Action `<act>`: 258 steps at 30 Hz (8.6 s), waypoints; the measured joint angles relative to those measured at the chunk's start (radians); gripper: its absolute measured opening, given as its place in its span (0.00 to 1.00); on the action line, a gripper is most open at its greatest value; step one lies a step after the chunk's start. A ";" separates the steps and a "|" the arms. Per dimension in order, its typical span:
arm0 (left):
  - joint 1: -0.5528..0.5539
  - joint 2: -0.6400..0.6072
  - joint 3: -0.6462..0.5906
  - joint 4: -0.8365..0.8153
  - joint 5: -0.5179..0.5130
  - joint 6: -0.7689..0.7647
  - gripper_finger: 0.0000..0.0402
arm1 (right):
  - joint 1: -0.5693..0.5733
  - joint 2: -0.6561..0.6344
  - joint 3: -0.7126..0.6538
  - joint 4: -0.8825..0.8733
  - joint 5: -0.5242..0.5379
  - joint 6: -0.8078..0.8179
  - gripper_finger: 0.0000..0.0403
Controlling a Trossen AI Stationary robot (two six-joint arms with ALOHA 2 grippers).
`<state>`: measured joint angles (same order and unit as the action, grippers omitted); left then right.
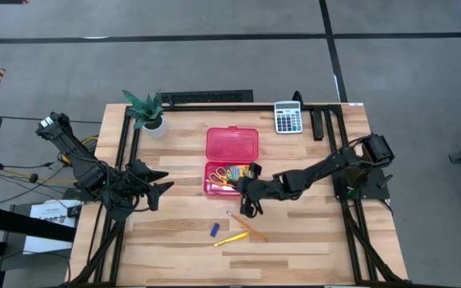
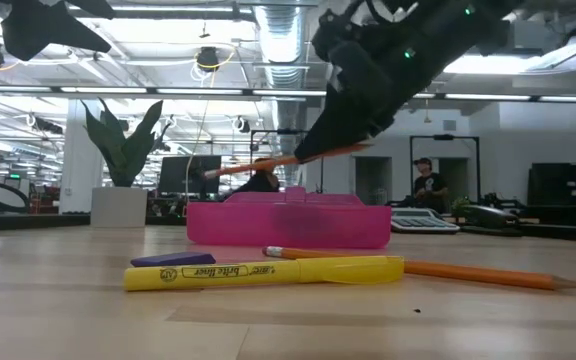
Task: Pack school essentials
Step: Put the right pencil into the supply box, then put the pencil into the supply box, then put the pen into the supply box
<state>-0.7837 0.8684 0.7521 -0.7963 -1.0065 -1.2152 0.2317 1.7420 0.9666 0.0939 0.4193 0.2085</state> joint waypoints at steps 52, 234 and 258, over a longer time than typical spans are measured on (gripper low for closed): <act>0.000 0.000 0.000 0.000 0.008 0.049 0.52 | 0.543 0.204 -0.023 0.112 0.390 0.849 0.56; 0.000 0.000 0.000 -0.122 -0.072 -0.072 0.52 | 0.321 0.533 -0.039 0.722 -0.010 0.152 0.24; 0.000 0.000 0.000 -0.137 -0.081 -0.081 0.52 | 0.288 0.388 -0.050 0.633 0.008 0.199 0.12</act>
<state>-0.7836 0.8685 0.7517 -0.9329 -1.0874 -1.2961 0.5201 2.1298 0.9169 0.7268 0.4278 0.4076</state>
